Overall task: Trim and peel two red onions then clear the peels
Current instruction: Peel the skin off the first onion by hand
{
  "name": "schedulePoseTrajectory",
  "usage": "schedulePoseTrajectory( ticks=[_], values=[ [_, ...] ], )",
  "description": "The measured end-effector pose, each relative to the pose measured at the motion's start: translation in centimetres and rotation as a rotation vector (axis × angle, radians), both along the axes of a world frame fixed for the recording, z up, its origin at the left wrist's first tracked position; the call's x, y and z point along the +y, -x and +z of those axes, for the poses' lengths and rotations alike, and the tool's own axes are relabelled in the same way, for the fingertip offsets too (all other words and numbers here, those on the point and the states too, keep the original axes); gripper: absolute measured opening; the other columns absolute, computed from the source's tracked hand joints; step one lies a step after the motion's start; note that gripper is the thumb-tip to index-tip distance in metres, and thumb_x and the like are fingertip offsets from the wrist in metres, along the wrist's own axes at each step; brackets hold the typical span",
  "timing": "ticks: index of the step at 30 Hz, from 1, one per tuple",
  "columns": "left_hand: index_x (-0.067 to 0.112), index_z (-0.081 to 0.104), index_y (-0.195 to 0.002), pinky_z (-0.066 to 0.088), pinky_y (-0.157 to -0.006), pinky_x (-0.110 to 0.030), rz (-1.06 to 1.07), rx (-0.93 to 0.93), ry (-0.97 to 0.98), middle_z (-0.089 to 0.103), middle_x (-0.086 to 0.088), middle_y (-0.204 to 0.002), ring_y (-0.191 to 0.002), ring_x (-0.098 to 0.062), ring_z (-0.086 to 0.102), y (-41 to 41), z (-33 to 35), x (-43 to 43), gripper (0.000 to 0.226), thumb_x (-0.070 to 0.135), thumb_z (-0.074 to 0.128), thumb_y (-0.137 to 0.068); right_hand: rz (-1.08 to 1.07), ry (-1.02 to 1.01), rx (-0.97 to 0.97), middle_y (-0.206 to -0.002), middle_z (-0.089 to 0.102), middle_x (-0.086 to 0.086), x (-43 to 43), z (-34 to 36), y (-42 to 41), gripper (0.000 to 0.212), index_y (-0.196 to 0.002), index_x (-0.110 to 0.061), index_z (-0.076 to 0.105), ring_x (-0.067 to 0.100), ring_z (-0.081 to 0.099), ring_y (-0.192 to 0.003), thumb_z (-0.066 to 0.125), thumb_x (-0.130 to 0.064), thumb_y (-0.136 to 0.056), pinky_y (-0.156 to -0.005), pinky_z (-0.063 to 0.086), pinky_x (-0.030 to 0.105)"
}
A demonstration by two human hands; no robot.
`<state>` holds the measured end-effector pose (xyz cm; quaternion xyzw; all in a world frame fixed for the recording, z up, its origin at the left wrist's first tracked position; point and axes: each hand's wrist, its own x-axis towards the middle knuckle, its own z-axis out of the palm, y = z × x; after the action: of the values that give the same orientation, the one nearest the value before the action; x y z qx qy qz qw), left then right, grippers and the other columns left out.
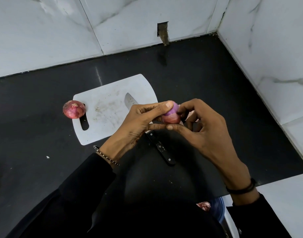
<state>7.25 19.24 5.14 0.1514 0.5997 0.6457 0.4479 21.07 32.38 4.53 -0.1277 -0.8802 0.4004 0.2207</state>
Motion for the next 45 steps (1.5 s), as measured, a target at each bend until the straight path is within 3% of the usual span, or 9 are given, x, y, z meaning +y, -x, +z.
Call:
schedulePoseTrajectory(
  ticks=[7,13,20,26,31,36,41,45],
  values=[
    [0.004,0.072,-0.118,0.061,-0.079,-0.032,0.009,0.070,0.056,0.077,-0.013,-0.103,-0.096,-0.023,0.075,0.1,0.2,0.3,0.031,0.022,0.067,-0.093,-0.023,0.041,0.005,-0.102,0.059,-0.010,-0.2,0.1,0.1,0.036,-0.106,-0.020,0.061,0.004,0.056,-0.076,0.079,-0.034,-0.078,-0.066,0.046,0.009],
    [0.004,0.074,-0.112,0.059,-0.075,-0.027,0.023,0.009,0.035,0.077,-0.012,-0.101,-0.093,-0.018,0.074,0.0,0.3,0.5,0.028,0.024,0.065,-0.094,-0.036,0.037,0.044,-0.091,0.057,-0.011,-0.7,-0.3,0.3,0.019,-0.088,-0.015,0.063,0.007,0.055,-0.081,0.076,-0.027,-0.082,-0.069,0.045,0.011],
    [0.003,0.070,-0.121,0.060,-0.082,-0.033,0.016,0.016,0.024,0.075,-0.015,-0.110,-0.104,-0.026,0.072,0.2,0.0,0.4,0.047,0.031,0.068,-0.084,-0.085,0.124,0.084,-0.092,0.059,-0.014,-0.8,0.1,-0.1,0.035,-0.101,-0.026,0.056,0.012,0.060,-0.076,0.078,-0.040,-0.077,-0.062,0.048,0.015],
    [0.004,0.069,-0.123,0.060,-0.081,-0.032,-0.008,0.063,0.034,0.075,-0.014,-0.110,-0.101,-0.023,0.073,0.4,0.2,0.5,0.038,0.025,0.065,-0.091,-0.035,0.090,0.080,-0.097,0.058,-0.017,-0.6,0.1,0.0,0.030,-0.104,-0.023,0.061,0.008,0.059,-0.080,0.077,-0.033,-0.081,-0.066,0.047,0.011],
    [0.003,0.070,-0.121,0.060,-0.087,-0.039,0.001,0.086,0.062,0.075,-0.015,-0.109,-0.102,-0.025,0.073,0.6,0.3,0.5,0.036,0.023,0.066,-0.092,-0.020,0.071,0.076,-0.096,0.059,-0.015,-0.6,0.2,0.3,0.032,-0.105,-0.029,0.058,0.010,0.060,-0.078,0.078,-0.034,-0.081,-0.065,0.050,0.014],
    [0.004,0.071,-0.120,0.061,-0.083,-0.036,-0.004,0.107,0.078,0.075,-0.014,-0.108,-0.101,-0.023,0.073,0.6,0.3,0.4,0.032,0.021,0.066,-0.093,-0.014,0.087,0.074,-0.096,0.060,-0.016,-0.6,0.3,0.3,0.034,-0.106,-0.032,0.056,0.011,0.061,-0.079,0.078,-0.037,-0.080,-0.066,0.051,0.017],
    [0.003,0.074,-0.114,0.060,-0.075,-0.029,0.037,0.044,0.057,0.077,-0.011,-0.099,-0.091,-0.018,0.074,0.3,0.5,0.5,0.030,0.023,0.066,-0.093,-0.014,0.044,0.083,-0.091,0.060,-0.011,-0.8,0.0,0.6,0.017,-0.093,-0.020,0.065,0.008,0.058,-0.082,0.078,-0.021,-0.082,-0.070,0.048,0.015],
    [0.002,0.072,-0.117,0.060,-0.077,-0.030,0.040,0.022,0.019,0.076,-0.014,-0.103,-0.093,-0.019,0.074,0.3,0.6,0.4,0.035,0.024,0.067,-0.090,-0.067,0.087,0.099,-0.086,0.061,-0.009,-1.1,-0.2,0.6,0.020,-0.086,-0.014,0.064,0.012,0.059,-0.075,0.080,-0.025,-0.082,-0.065,0.047,0.017]
  ],
)
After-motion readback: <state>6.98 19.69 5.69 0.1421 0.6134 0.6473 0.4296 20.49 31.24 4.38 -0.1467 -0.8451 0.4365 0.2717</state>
